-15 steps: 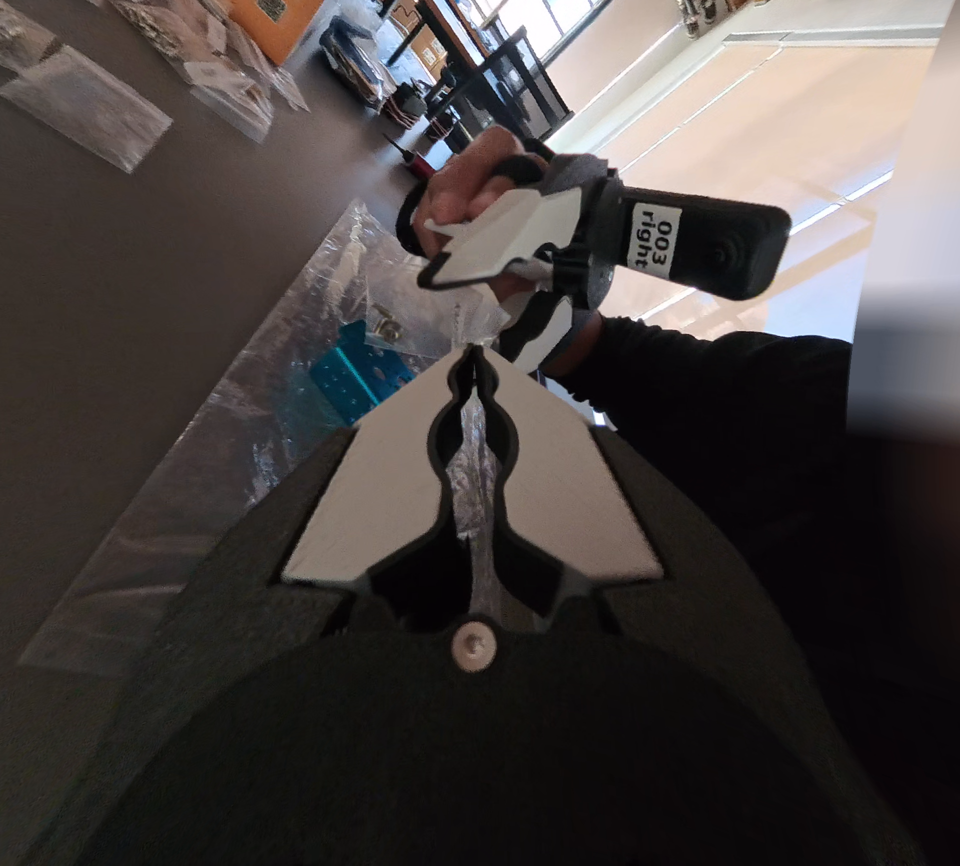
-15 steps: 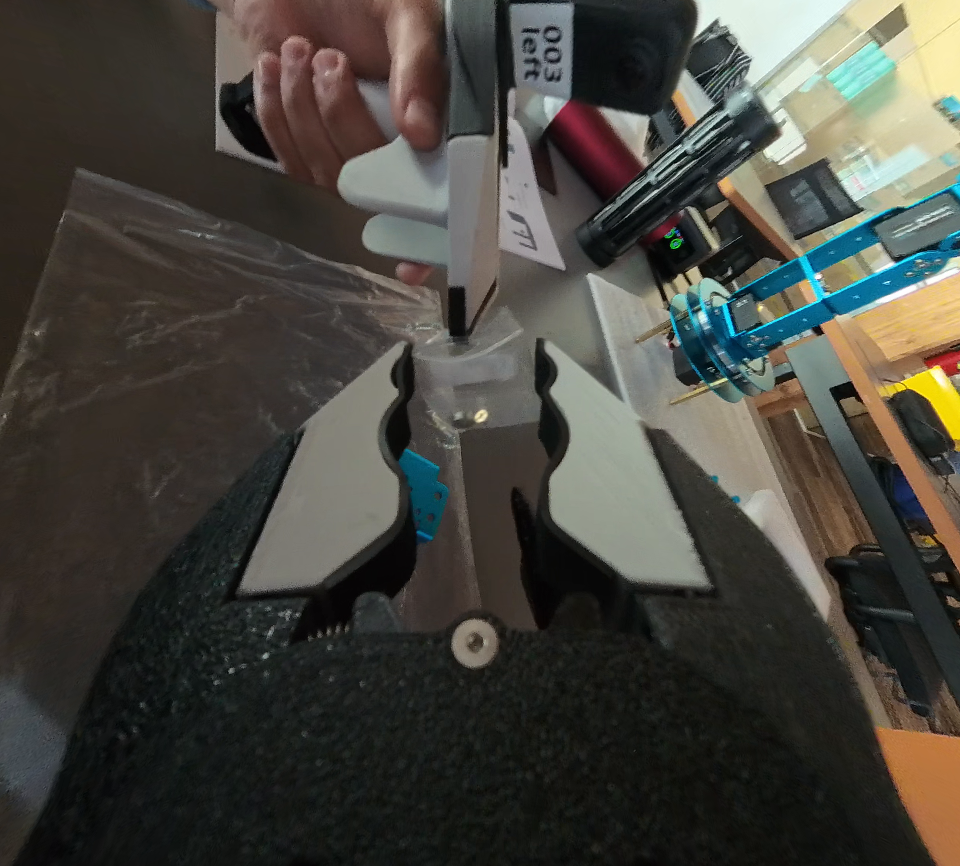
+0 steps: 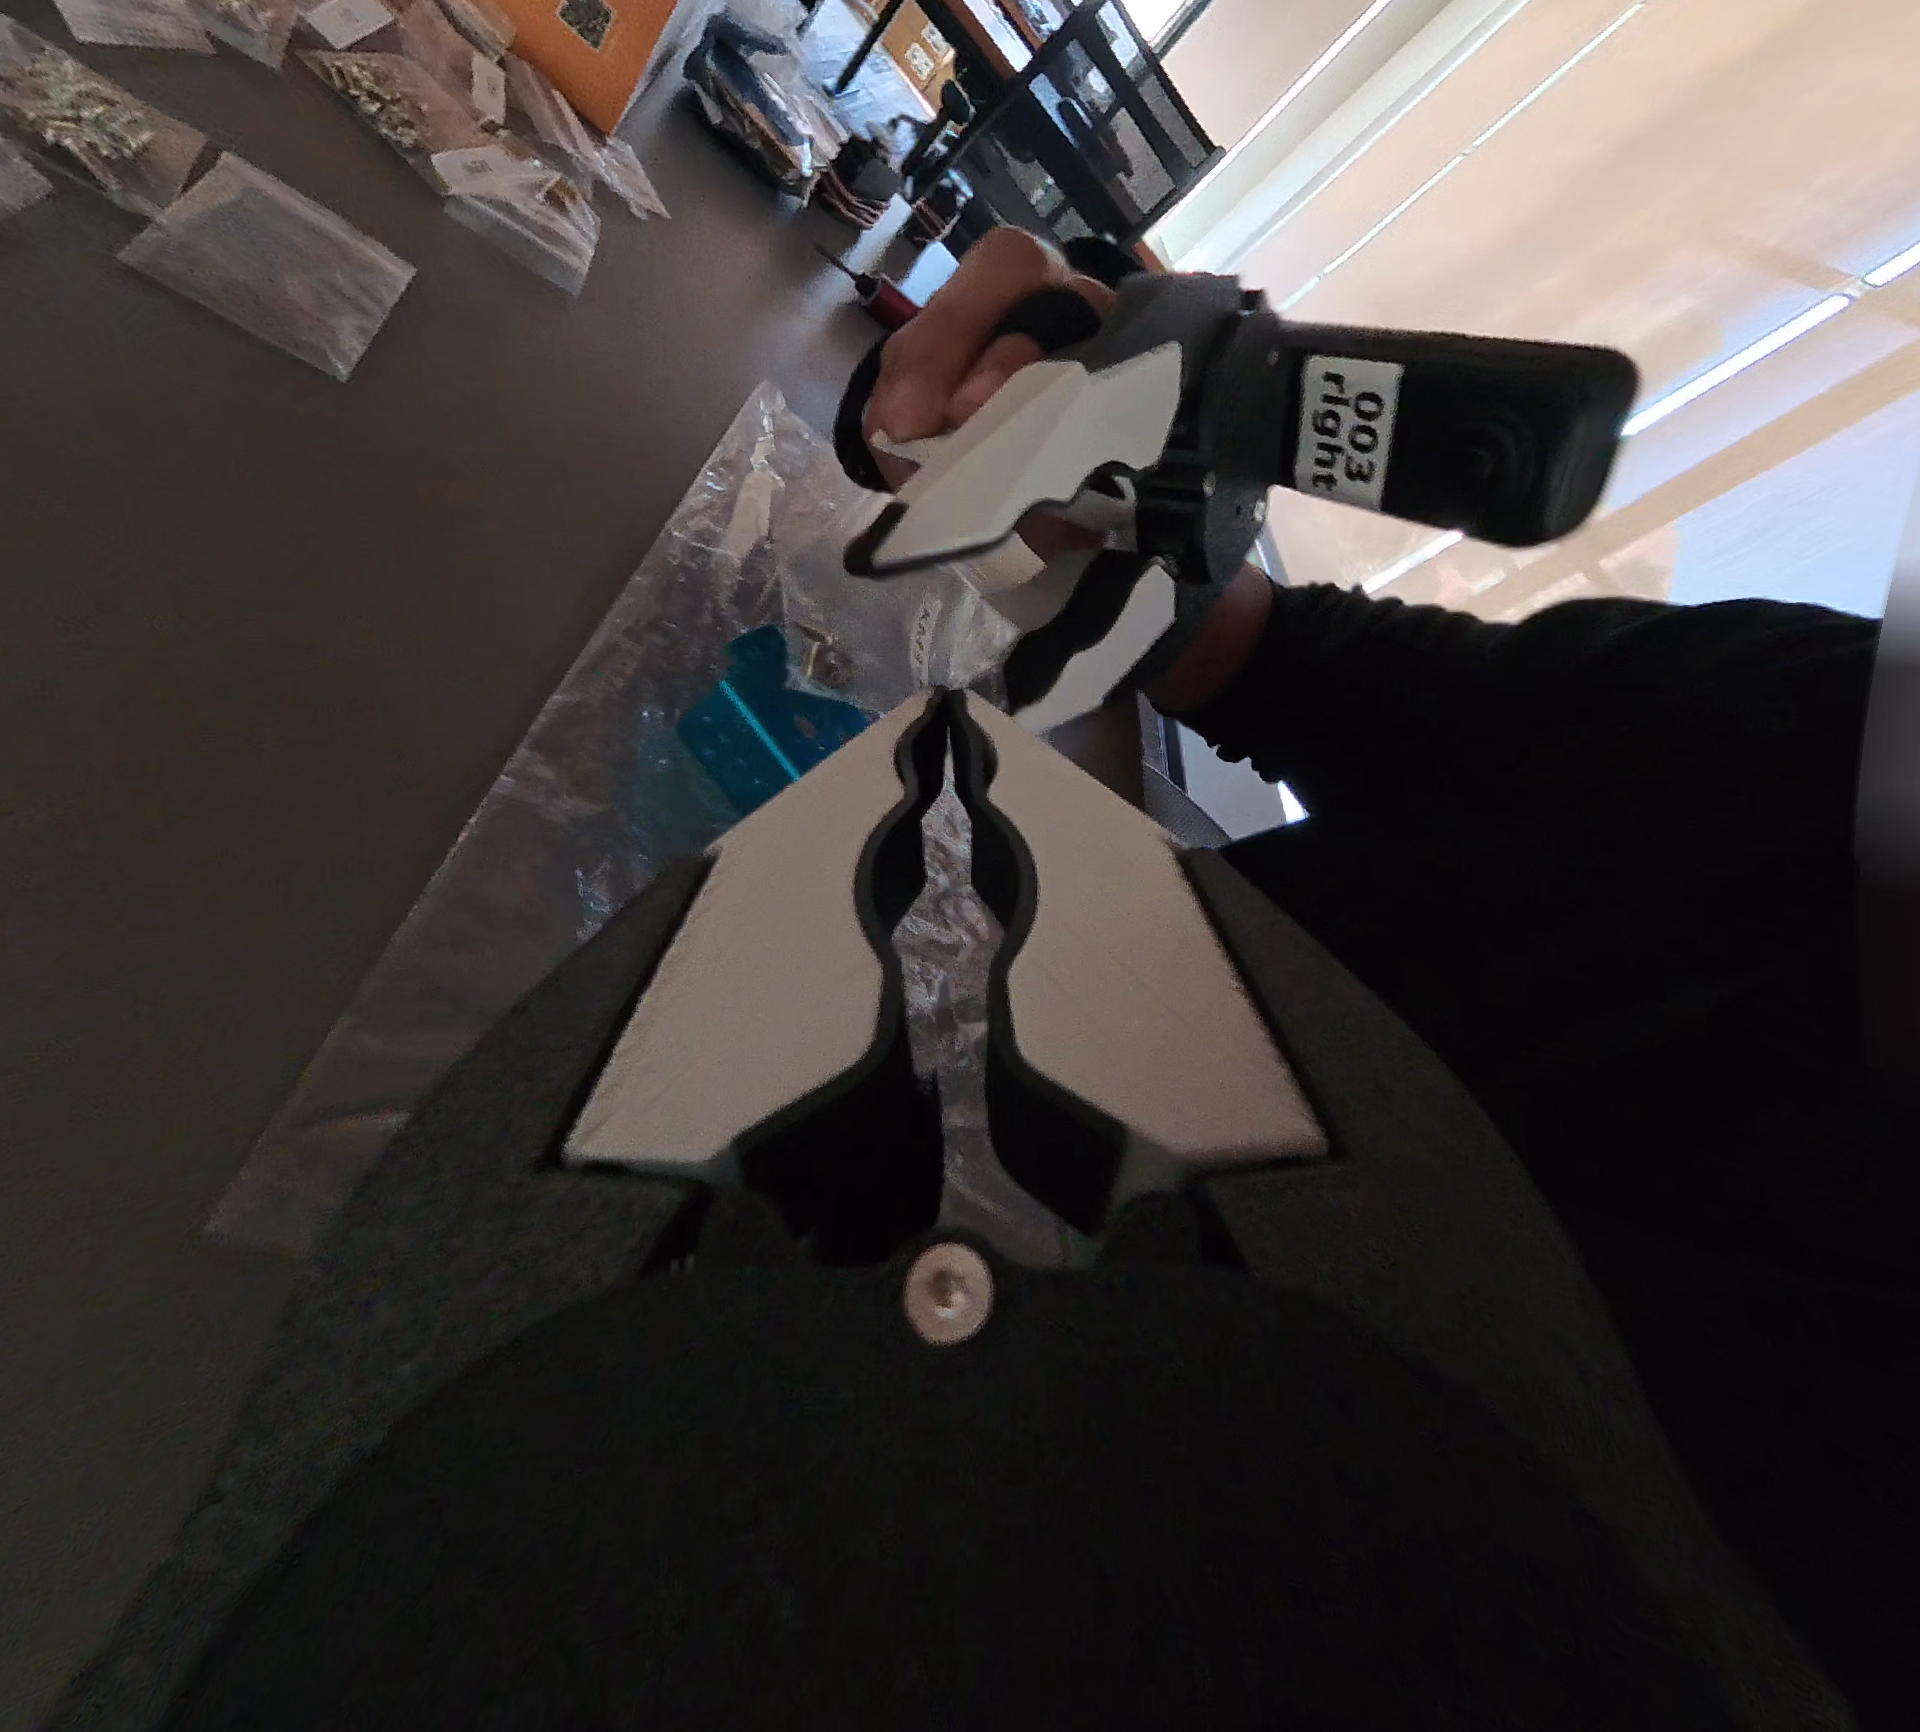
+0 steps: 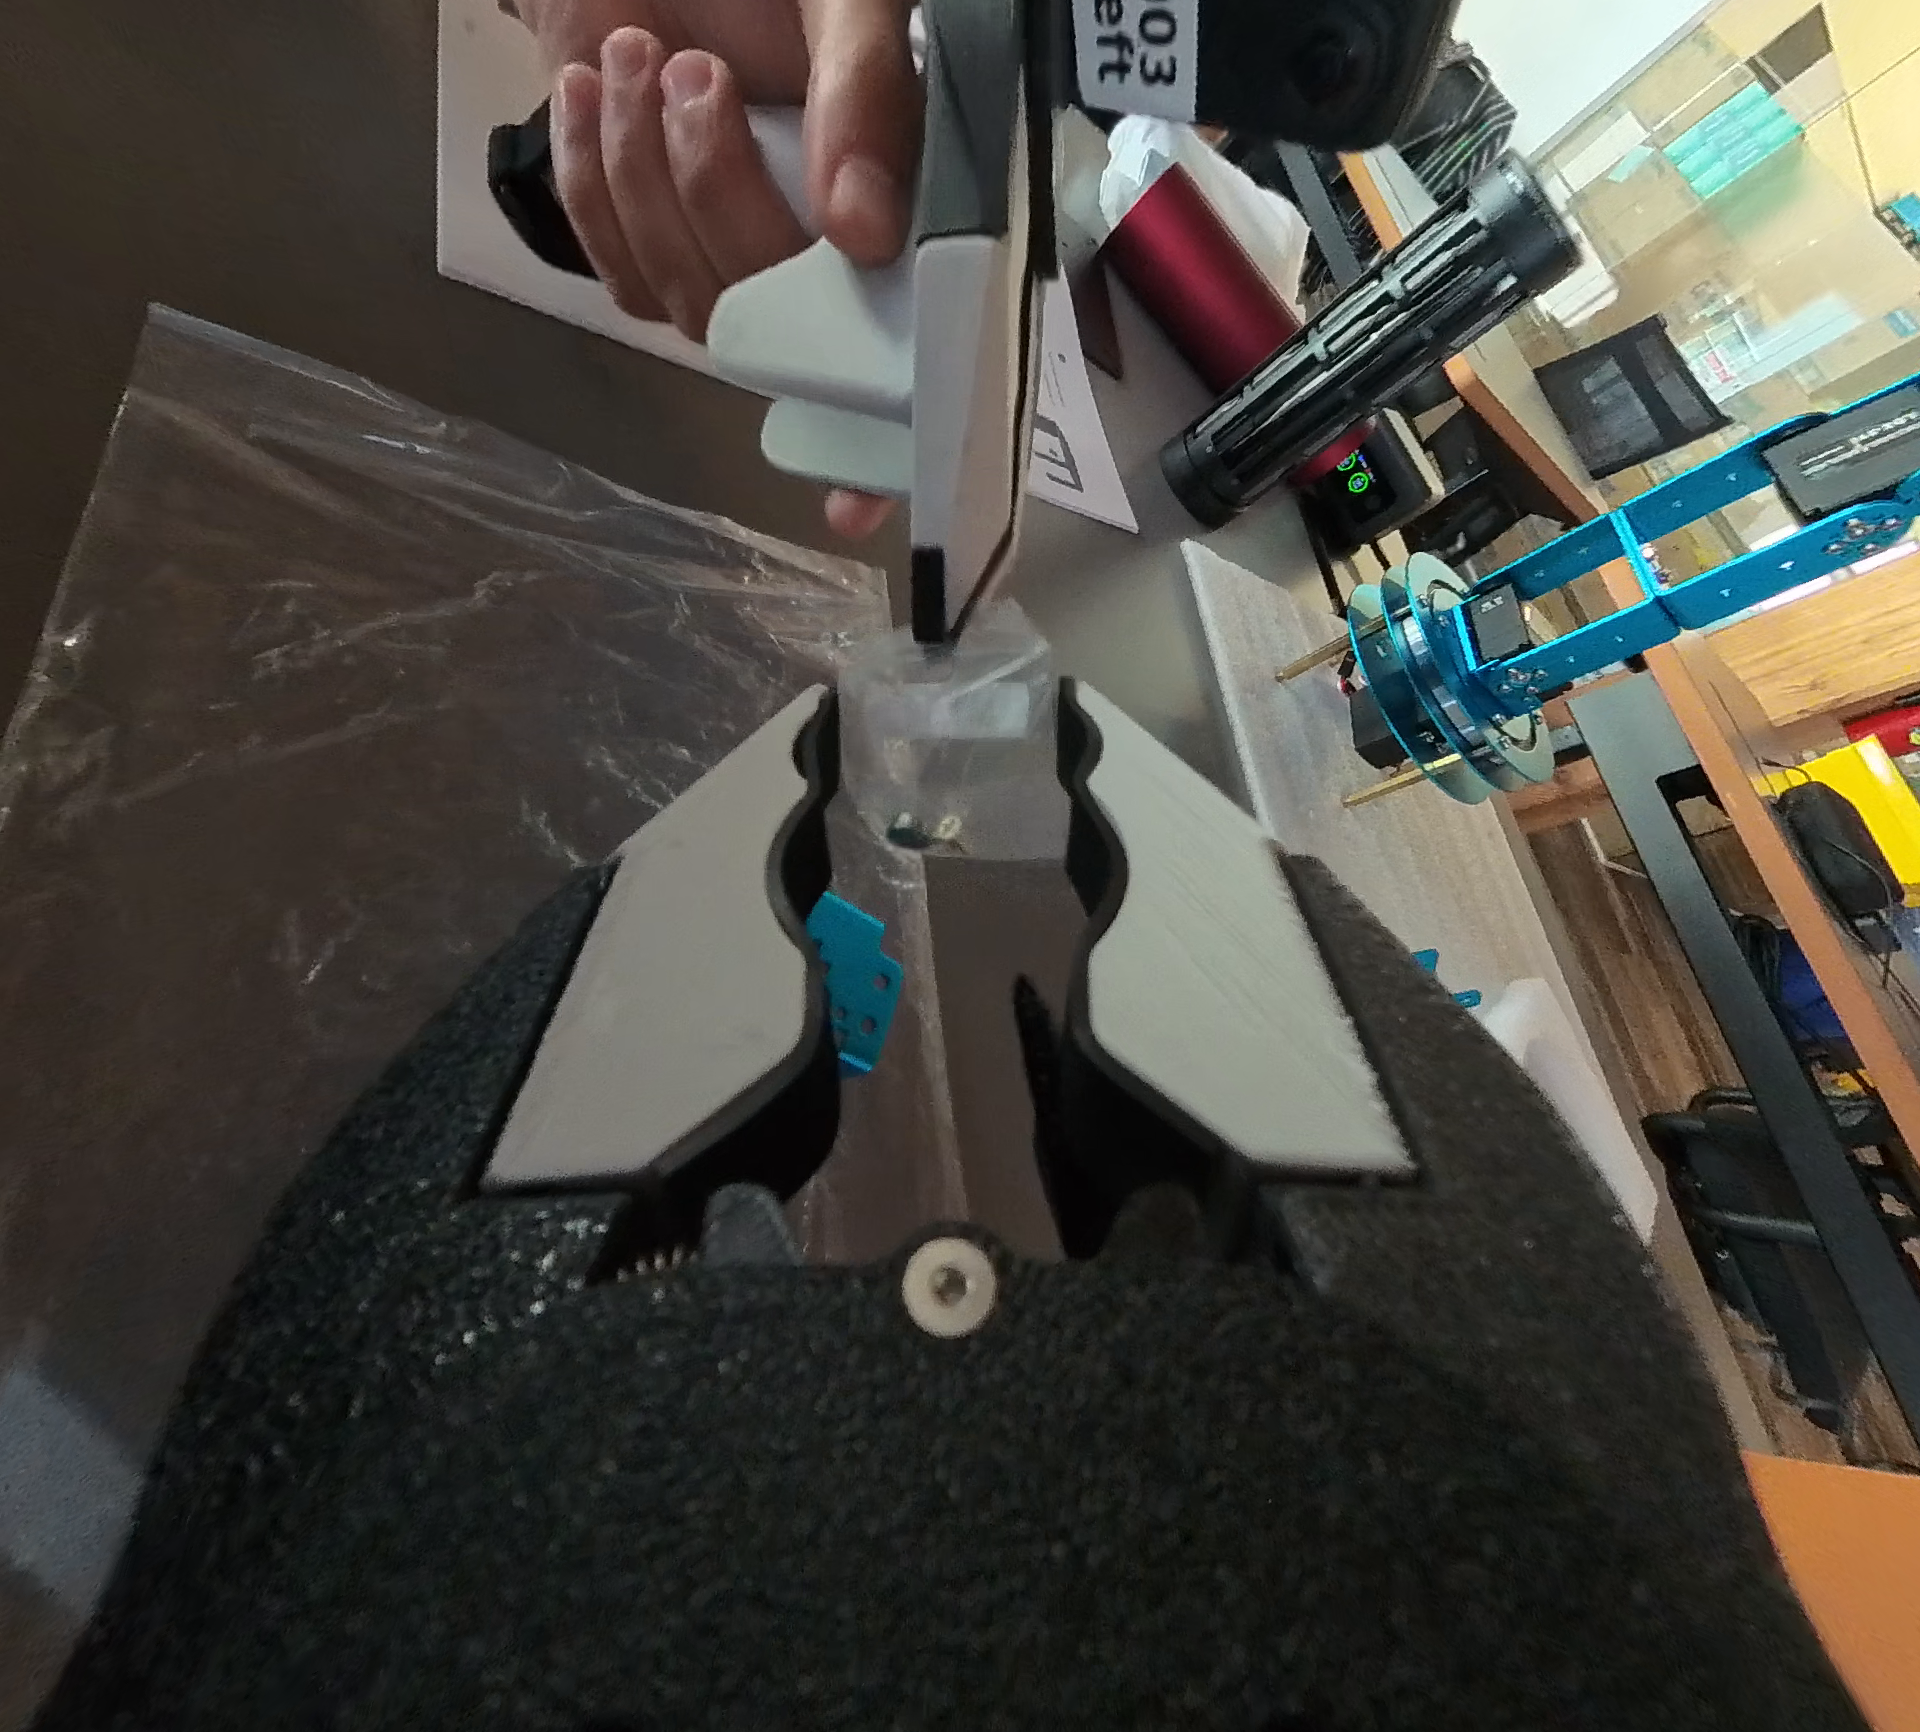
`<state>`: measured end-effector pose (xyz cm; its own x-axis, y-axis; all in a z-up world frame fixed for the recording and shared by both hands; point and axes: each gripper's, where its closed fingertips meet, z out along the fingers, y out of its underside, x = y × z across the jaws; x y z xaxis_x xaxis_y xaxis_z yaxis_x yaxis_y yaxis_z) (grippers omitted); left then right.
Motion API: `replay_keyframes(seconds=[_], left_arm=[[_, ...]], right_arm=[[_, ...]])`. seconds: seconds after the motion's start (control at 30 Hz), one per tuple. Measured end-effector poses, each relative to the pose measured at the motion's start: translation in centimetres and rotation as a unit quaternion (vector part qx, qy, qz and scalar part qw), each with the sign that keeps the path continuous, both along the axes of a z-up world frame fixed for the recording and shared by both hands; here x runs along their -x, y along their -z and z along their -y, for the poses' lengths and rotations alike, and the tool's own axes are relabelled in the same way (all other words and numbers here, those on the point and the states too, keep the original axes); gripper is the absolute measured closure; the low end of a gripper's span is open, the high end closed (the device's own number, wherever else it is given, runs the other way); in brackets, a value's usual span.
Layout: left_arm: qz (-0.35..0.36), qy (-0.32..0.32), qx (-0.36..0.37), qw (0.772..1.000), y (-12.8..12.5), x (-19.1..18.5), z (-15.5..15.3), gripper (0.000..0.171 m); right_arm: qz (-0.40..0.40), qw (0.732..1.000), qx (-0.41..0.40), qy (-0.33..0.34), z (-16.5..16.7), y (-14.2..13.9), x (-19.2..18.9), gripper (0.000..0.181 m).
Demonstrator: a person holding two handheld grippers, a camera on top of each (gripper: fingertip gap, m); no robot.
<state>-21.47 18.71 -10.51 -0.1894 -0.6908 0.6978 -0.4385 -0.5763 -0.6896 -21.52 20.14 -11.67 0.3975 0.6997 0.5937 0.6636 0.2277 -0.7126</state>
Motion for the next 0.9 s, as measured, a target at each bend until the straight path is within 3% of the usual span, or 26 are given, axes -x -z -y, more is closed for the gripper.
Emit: replay_keyframes(seconds=[0.1, 0.2, 0.27, 0.37, 0.47, 0.57, 0.77, 0.8, 0.9], left_arm=[[0.031, -0.013, -0.055, 0.998, -1.8, 2.8, -0.1, 0.171], [0.075, -0.052, -0.101, 0.991, -3.1, 6.3, 0.6, 0.171], [0.132, -0.072, -0.065, 0.987, -5.1, 7.7, 1.9, 0.171], [0.195, -0.055, 0.001, 0.979, -7.2, 8.5, 4.3, 0.171], [0.242, -0.021, 0.046, 0.969, -8.7, 8.3, 6.4, 0.171], [0.243, 0.0, 0.064, 0.968, -8.9, 7.3, 7.2, 0.171], [0.208, 0.01, 0.037, 0.977, -7.4, 5.9, 7.6, 0.171], [0.204, 0.0, 0.034, 0.978, -7.3, 5.9, 7.3, 0.171], [0.179, -0.038, 0.001, 0.983, -6.6, 5.8, 5.9, 0.171]], right_arm=[[-0.058, 0.998, 0.031, -0.011, 0.4, -1.3, 0.2, 0.129], [-0.166, 0.973, 0.152, -0.046, 1.4, -2.6, 1.1, 0.119], [-0.248, 0.927, 0.265, -0.088, 2.5, -3.3, 2.3, 0.116], [-0.313, 0.831, 0.422, -0.183, 5.5, -3.7, 4.4, 0.112], [-0.368, 0.767, 0.461, -0.253, 6.9, -5.3, 4.9, 0.112], [-0.414, 0.7, 0.487, -0.319, 8.1, -7.7, 4.3, 0.118], [-0.426, 0.693, 0.476, -0.334, 8.4, -8.9, 4.0, 0.165], [-0.421, 0.701, 0.468, -0.337, 8.5, -8.9, 3.8, 0.181], [-0.405, 0.736, 0.448, -0.306, 7.7, -8.0, 3.8, 0.181]])
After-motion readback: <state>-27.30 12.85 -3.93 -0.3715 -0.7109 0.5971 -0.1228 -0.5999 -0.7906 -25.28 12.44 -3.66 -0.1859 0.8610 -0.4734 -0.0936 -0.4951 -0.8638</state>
